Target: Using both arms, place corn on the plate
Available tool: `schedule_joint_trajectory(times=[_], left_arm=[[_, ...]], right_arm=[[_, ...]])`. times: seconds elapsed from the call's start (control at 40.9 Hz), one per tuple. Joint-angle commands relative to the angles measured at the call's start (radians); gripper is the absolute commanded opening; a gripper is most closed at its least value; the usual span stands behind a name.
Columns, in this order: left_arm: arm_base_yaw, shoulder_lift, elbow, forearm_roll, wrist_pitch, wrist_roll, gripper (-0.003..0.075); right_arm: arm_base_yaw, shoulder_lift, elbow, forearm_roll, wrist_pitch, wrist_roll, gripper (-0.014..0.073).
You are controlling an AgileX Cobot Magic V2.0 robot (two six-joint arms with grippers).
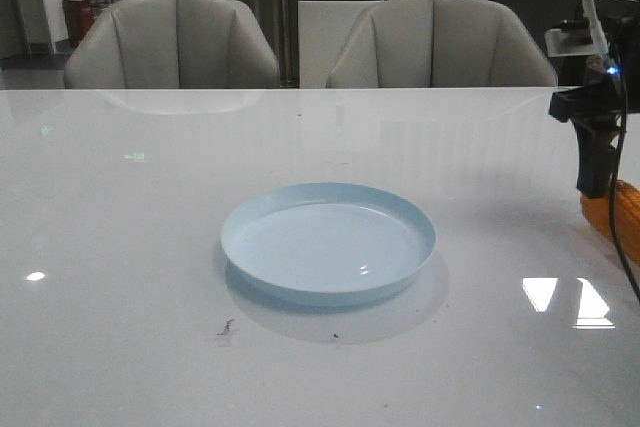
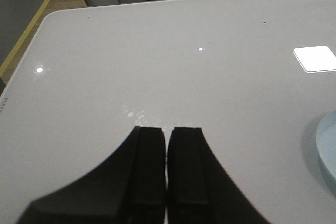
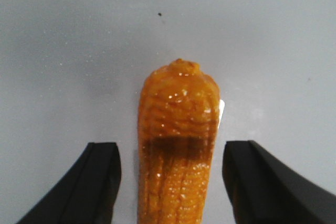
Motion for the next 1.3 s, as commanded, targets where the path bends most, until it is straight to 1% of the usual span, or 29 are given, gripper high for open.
schedule_joint_trajectory(times=[0.0, 0.514, 0.588, 0.71, 0.759, 0.808, 0.955, 1.053, 1.151, 1.273], left_arm=[[-0.001, -0.005, -0.026, -0.007, -0.083, -0.007, 0.0127], [-0.001, -0.005, -0.026, -0.001, -0.083, -0.007, 0.0128], [-0.001, -0.005, -0.026, -0.001, -0.085, -0.007, 0.0128], [-0.001, -0.005, -0.026, -0.001, -0.085, -0.007, 0.0128], [-0.001, -0.005, -0.026, -0.001, -0.085, -0.007, 0.0128], [-0.001, -0.005, -0.026, -0.001, -0.085, -0.007, 0.0128], [-0.001, -0.005, -0.026, -0.007, -0.085, -0.007, 0.0128], [-0.001, -0.005, -0.026, -0.007, -0.085, -0.007, 0.0128], [-0.001, -0.005, -0.026, -0.007, -0.085, -0.007, 0.0128], [-0.001, -0.005, -0.026, -0.007, -0.085, -0.007, 0.0128]], right_arm=[[-0.004, -0.03, -0.032, 0.0, 0.005, 0.004, 0.0519], [-0.004, 0.019, -0.034, 0.0, 0.011, 0.004, 0.0511], [-0.004, 0.015, -0.036, 0.0, 0.01, 0.0, 0.0458], [-0.003, 0.013, -0.057, 0.0, 0.023, -0.005, 0.0326], [-0.003, 0.012, -0.071, 0.0, 0.032, -0.006, 0.0294], [-0.002, 0.011, -0.097, 0.0, 0.051, -0.005, 0.0276], [0.009, 0.011, -0.206, 0.023, 0.115, -0.008, 0.0276], [0.031, 0.011, -0.3, 0.047, 0.133, -0.017, 0.0276], [0.072, 0.011, -0.399, 0.063, 0.141, -0.02, 0.0276], [0.15, 0.011, -0.514, 0.071, 0.157, -0.024, 0.0276]])
